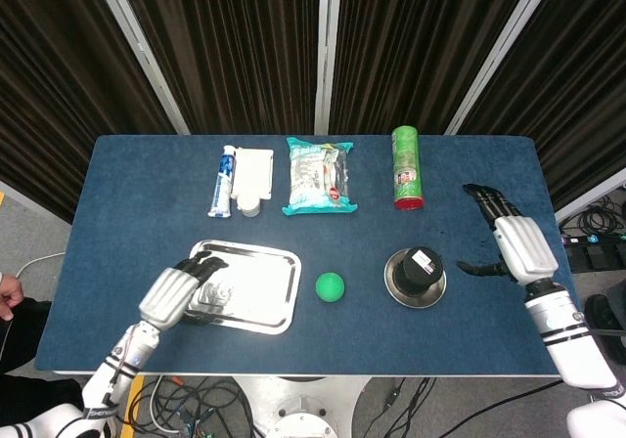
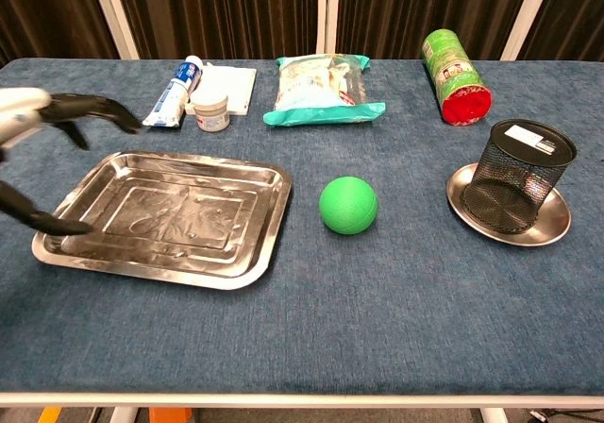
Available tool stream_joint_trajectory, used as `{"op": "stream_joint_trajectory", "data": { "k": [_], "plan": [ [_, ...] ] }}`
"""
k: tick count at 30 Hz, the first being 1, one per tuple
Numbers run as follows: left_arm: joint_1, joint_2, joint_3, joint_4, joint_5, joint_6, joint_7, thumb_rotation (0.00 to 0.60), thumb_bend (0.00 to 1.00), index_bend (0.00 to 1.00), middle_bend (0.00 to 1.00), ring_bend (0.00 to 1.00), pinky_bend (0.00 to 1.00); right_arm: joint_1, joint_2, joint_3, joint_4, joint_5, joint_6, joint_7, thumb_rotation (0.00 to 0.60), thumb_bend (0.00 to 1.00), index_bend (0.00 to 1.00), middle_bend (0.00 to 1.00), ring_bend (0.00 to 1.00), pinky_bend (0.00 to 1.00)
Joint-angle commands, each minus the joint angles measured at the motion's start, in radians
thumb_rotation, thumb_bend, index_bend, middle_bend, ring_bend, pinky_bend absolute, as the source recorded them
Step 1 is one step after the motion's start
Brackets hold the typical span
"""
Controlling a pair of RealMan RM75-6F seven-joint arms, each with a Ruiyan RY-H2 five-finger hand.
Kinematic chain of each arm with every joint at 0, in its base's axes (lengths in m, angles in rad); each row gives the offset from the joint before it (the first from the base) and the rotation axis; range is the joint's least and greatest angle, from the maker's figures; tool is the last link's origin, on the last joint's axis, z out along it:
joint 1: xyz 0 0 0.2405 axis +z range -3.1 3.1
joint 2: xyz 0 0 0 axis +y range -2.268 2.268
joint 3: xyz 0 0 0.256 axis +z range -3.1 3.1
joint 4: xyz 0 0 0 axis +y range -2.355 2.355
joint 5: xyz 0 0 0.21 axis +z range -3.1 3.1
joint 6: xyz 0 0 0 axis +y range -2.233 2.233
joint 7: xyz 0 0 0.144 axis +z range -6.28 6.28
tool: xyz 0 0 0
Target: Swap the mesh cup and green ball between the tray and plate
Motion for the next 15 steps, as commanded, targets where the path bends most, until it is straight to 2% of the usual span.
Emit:
{"op": "stream_joint_trajectory", "data": {
  "k": [1, 9, 15],
  "plan": [
    [-0.066, -0.062, -0.025, -0.009, 0.008, -0.067, 0.043, 0.6, 0.05, 0.19, 0.18, 0.11, 0.3, -0.025, 0.003, 0.005, 0.039, -0.003, 0.002, 0.044, 0.6, 0.0, 0.0, 0.05, 0.0, 0.15],
    [-0.218, -0.198, -0.104, 0.032, -0.045, -0.214, 0.134, 0.6, 0.05, 0.19, 0.18, 0.11, 0.3, -0.073, -0.016, 0.004, 0.137, 0.007, 0.002, 0.159, 0.6, 0.0, 0.0, 0.05, 0.0, 0.15],
    [-0.311, -0.278, -0.168, 0.094, -0.115, -0.278, 0.195, 0.6, 0.05, 0.19, 0.18, 0.11, 0.31, -0.107, -0.02, 0.001, 0.187, -0.007, 0.012, 0.223, 0.6, 0.0, 0.0, 0.05, 0.0, 0.15]
  ]
}}
